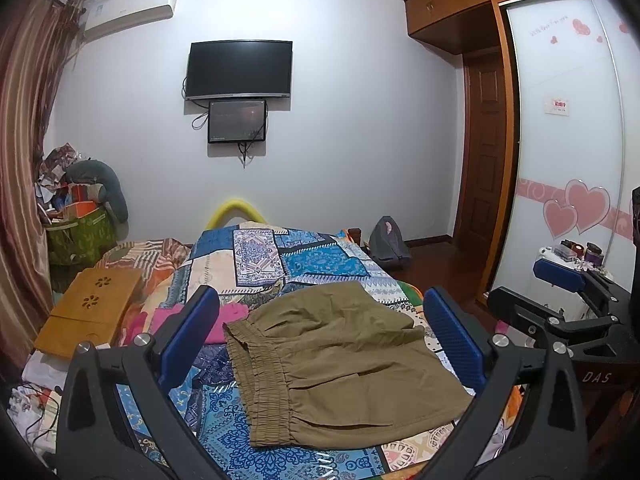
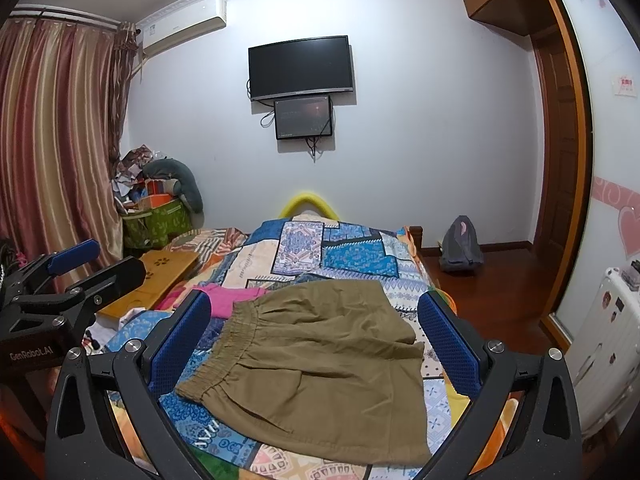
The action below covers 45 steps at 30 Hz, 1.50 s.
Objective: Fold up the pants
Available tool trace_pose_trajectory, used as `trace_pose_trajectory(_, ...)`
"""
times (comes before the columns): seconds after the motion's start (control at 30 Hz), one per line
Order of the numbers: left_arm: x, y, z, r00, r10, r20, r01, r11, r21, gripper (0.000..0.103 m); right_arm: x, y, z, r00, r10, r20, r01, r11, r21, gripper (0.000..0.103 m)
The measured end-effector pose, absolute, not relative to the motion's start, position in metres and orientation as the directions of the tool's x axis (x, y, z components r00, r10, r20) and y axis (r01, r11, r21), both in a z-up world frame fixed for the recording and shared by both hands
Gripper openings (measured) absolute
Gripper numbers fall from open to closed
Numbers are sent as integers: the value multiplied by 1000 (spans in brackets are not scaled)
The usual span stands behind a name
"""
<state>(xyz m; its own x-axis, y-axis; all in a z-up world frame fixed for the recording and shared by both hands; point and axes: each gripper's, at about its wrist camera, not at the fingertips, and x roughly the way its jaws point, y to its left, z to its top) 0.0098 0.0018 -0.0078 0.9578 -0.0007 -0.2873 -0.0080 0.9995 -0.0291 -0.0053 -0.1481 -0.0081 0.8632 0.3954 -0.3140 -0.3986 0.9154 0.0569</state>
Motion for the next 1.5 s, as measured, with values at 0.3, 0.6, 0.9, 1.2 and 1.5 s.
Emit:
trace_pose_trajectory(0.3, 10, 3, -8, 958, 0, -287, -8, 1000, -28, 103, -5, -149, -8, 863, 396, -315, -399, 915, 58, 103)
trace_pose_trajectory(0.6, 10, 2, -5, 959, 5, -282, -13, 1000, -25, 103, -4, -150, -8, 863, 395, -315, -398, 916, 57, 103)
trace_pose_trajectory(0.9, 10, 1, -4, 959, 3, -282, -11, 1000, -26, 103, -3, -150, -7, 862, 396, -316, -399, 915, 56, 103)
trace_pose_trajectory(1.2, 11, 1, -4, 959, 1, -283, -9, 1000, -29, 103, -3, -150, -7, 862, 396, -315, -400, 915, 56, 103)
trace_pose_trajectory(1.5, 11, 1, -4, 958, 0, -287, -11, 999, -37, 103, -2, -151, -6, 861, 395, -319, -399, 915, 56, 103)
